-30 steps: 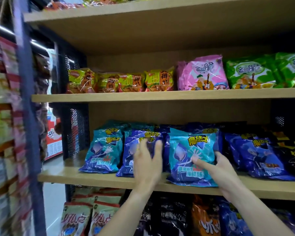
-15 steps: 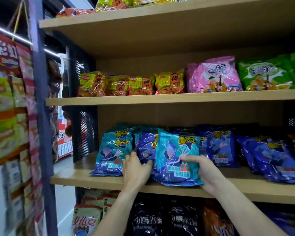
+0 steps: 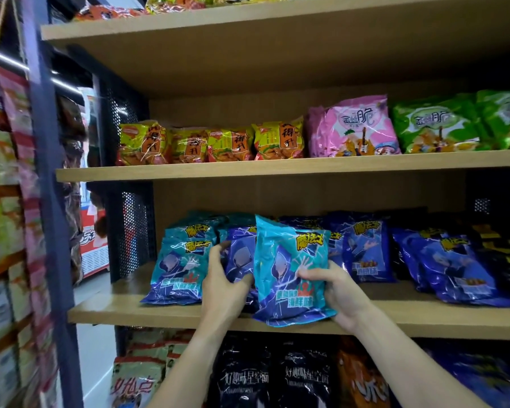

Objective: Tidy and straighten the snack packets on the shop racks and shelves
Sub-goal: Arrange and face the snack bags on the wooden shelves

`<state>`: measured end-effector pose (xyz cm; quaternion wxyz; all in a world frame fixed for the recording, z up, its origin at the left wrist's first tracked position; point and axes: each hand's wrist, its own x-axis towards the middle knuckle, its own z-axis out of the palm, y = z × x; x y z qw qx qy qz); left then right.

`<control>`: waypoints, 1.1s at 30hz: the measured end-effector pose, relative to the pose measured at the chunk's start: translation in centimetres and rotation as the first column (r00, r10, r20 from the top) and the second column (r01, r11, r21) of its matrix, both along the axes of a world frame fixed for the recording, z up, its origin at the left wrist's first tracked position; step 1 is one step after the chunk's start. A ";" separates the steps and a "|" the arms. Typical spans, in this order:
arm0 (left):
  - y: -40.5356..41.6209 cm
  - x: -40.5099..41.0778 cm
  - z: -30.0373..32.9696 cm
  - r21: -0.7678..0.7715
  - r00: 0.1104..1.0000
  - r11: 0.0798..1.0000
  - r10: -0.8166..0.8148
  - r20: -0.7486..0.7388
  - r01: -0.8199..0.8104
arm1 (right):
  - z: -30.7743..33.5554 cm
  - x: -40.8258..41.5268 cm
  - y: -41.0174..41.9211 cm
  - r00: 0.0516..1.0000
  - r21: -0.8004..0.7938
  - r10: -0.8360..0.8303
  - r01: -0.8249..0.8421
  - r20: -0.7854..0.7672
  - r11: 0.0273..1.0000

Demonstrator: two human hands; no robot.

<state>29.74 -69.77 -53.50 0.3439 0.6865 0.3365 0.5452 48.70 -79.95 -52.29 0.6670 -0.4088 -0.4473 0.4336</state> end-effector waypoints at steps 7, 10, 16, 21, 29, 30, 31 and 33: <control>-0.3 0.3 0.0 -0.037 0.993 0.993 -0.113 0.030 0.114 | -0.4 0.4 0.1 0.999 0.008 -0.050 0.050 0.010 0.999; -0.5 0.3 -0.1 -0.025 0.986 0.990 -0.139 0.091 0.142 | -0.2 0.2 0.0 0.997 0.004 -0.068 0.068 0.026 0.998; -2.1 0.3 0.5 0.151 0.988 0.982 -0.125 0.088 0.111 | -0.1 1.0 -0.9 0.988 0.052 -0.155 0.156 -0.014 0.986; -4.4 3.0 1.6 0.224 0.966 0.943 -0.256 0.022 0.245 | 0.9 4.2 -4.5 0.973 0.121 -0.230 0.231 -0.025 0.965; -7.9 13.3 1.6 0.227 0.909 0.882 -0.382 -0.164 0.412 | 2.7 13.1 -10.6 0.876 0.107 -0.479 0.471 0.062 0.876; -7.8 14.2 1.4 0.229 0.906 0.883 -0.365 -0.213 0.410 | 2.7 14.2 -10.5 0.852 0.095 -0.516 0.508 0.086 0.856; -7.7 14.9 1.0 0.229 0.898 0.884 -0.342 -0.276 0.407 | 2.6 15.1 -10.4 0.826 0.080 -0.551 0.545 0.119 0.835; -7.2 16.2 0.2 0.264 0.871 0.882 -0.262 -0.417 0.391 | 2.2 16.2 -10.1 0.771 0.059 -0.603 0.606 0.205 0.794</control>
